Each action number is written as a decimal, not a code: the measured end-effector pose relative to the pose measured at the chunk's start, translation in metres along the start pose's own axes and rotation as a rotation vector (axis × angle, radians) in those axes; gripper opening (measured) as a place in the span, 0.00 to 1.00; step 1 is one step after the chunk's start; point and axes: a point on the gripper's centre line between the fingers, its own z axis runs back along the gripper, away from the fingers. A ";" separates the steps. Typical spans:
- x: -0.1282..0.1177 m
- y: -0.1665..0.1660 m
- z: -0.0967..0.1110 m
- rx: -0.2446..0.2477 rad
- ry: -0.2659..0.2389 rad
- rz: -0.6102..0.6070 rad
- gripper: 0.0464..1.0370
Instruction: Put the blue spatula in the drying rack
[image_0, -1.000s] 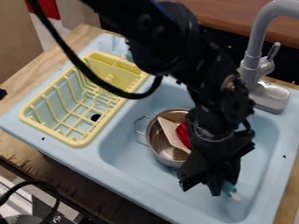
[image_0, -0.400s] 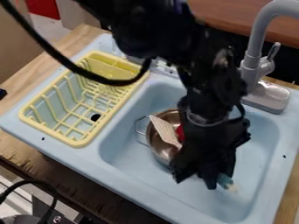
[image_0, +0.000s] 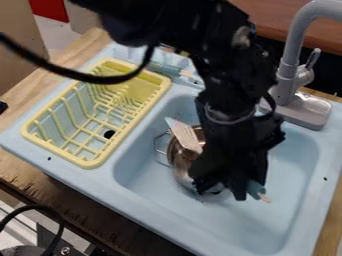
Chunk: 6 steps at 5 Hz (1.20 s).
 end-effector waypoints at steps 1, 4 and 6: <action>0.014 0.006 0.010 -0.026 -0.055 -0.030 0.19; 0.086 0.033 0.052 -0.066 -0.120 -0.164 0.19; 0.131 0.044 0.047 -0.098 -0.191 -0.099 0.19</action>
